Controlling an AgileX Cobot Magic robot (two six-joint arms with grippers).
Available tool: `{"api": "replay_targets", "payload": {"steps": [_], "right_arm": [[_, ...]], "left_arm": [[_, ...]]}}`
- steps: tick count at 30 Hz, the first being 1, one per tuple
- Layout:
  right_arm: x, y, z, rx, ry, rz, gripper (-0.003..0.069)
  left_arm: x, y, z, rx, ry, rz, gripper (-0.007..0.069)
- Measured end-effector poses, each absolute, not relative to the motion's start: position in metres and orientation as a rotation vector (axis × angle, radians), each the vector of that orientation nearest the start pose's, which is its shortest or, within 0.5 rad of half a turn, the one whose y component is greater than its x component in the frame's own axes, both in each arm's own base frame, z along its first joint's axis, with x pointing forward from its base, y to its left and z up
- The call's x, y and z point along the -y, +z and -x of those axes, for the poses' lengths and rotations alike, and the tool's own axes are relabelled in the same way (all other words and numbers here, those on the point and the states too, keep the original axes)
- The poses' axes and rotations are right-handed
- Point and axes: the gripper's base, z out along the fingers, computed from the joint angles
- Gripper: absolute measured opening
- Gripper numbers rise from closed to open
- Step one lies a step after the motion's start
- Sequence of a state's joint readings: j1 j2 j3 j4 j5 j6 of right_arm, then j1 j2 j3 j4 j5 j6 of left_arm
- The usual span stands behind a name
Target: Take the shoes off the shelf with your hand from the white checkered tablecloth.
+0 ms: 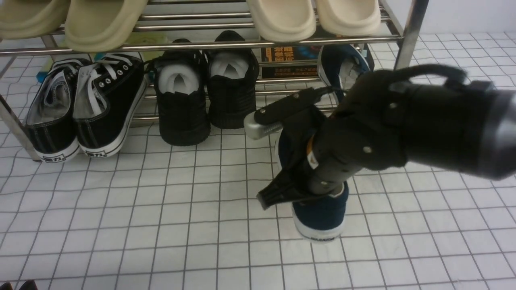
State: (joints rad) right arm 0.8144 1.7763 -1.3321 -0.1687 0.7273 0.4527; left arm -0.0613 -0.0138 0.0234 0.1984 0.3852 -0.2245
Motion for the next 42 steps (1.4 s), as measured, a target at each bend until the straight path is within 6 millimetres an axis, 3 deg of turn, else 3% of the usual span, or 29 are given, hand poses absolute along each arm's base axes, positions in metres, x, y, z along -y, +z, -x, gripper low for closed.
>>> {"api": "replay_targets", "payload": {"steps": [7,12,16,20,24,29,32,38,42], "right_arm": [[-0.277,0.230,-0.272,-2.627,0.269,0.499,0.0106],[-0.276,0.235,-0.276,-2.603,0.251,0.493,0.0286],[-0.273,0.275,-0.287,-2.553,0.208,0.500,0.0387],[-0.262,0.320,-0.296,-2.511,0.147,0.537,0.0407],[-0.240,0.339,-0.311,-2.507,0.088,0.487,0.0402],[-0.211,0.337,-0.338,-2.503,0.054,0.366,0.0394],[-0.203,0.332,-0.356,-2.450,0.076,0.327,0.0397],[-0.202,0.312,-0.386,-2.364,0.113,0.306,0.0430],[-0.202,0.289,-0.398,-2.387,0.032,0.342,0.0435]], "left_arm": [[-0.004,0.172,-0.052,-1.870,-0.001,0.031,0.0240],[-0.004,0.172,-0.052,-1.870,-0.001,0.031,0.0240],[-0.004,0.172,-0.052,-1.870,-0.001,0.031,0.0240],[-0.004,0.172,-0.052,-1.870,-0.001,0.031,0.0240],[-0.004,0.172,-0.052,-1.870,-0.001,0.031,0.0240],[-0.004,0.172,-0.052,-1.870,-0.001,0.031,0.0240],[-0.004,0.172,-0.052,-1.870,-0.001,0.031,0.0240],[-0.004,0.172,-0.052,-1.870,-0.001,0.031,0.0240],[-0.004,0.172,-0.052,-1.870,-0.001,0.031,0.0240]]}}
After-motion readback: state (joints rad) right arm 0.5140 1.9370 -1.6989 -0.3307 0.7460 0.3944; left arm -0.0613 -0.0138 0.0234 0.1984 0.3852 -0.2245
